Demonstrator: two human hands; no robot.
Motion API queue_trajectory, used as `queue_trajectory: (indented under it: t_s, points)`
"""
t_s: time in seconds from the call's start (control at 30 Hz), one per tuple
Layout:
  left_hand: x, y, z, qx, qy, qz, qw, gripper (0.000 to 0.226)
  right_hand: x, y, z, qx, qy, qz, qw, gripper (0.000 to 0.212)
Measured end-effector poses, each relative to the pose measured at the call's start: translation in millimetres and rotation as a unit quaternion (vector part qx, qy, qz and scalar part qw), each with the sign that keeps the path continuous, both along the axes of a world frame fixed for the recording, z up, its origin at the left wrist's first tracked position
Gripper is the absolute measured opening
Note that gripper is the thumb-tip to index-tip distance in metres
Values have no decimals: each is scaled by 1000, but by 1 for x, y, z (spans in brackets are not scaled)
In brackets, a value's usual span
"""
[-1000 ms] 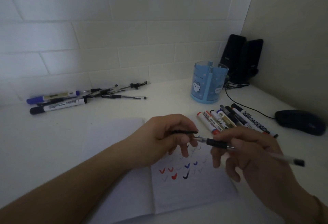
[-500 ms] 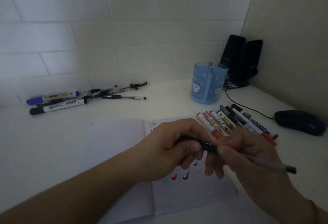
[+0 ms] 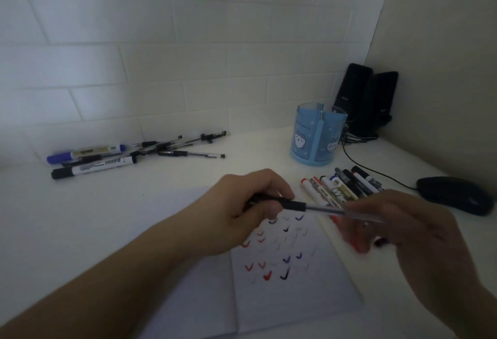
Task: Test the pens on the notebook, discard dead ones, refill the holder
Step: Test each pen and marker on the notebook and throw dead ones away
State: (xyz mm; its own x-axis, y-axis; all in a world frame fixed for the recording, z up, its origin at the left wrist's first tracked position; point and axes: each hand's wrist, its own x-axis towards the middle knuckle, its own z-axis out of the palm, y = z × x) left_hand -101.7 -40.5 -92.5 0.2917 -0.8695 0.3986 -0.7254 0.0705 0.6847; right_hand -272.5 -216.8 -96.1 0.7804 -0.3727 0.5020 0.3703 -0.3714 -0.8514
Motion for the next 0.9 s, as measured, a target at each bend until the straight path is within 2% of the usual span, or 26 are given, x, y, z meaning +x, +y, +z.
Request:
queue_trajectory:
  t_s: [0.03, 0.07, 0.13, 0.2, 0.3, 0.37, 0.47, 0.53, 0.6, 0.67, 0.73, 0.8, 0.9]
  points:
    - [0, 1, -1, -4, -61, 11, 998, 19, 0, -2, -2, -83, 26, -75, 993, 27]
    - [-2, 0, -1, -14, -118, 15, 993, 17, 1, -3, -4, -186, 49, -140, 971, 21]
    - [-7, -2, -2, -35, -190, 13, 981, 17, 4, -2, -6, -333, 77, -200, 918, 20]
    - [-8, -3, -3, -50, -199, 11, 979, 18, 4, -6, -6, -401, 78, -201, 890, 27]
    - [-7, -4, -5, -52, -213, 5, 976, 19, 6, -8, -8, -460, 74, -168, 868, 33]
    - [-6, -4, -9, -36, -213, 20, 976, 23, 7, -12, -11, -471, 81, -178, 860, 31]
    - [2, -4, -12, 0, -205, 104, 973, 43, 9, -33, -10, -449, 113, -275, 843, 26]
    - [15, -2, -12, 13, -232, 163, 959, 44, 9, -55, -11, -427, 160, -365, 812, 26]
    - [32, 1, -15, 38, -261, 222, 939, 41, 9, -68, -17, -382, 228, -415, 793, 17]
    - [51, 5, -18, 88, -253, 285, 920, 41, 10, -73, -25, -331, 269, -423, 800, 9]
    - [69, 13, -20, 137, -224, 344, 901, 34, 10, -76, -30, -303, 285, -416, 809, 14]
    - [89, 24, -23, 179, -201, 396, 878, 26, 11, -79, -32, -302, 319, -405, 802, 18]
    - [115, 43, -26, 224, -170, 479, 832, 30, 12, -79, -37, -319, 335, -396, 793, 22]
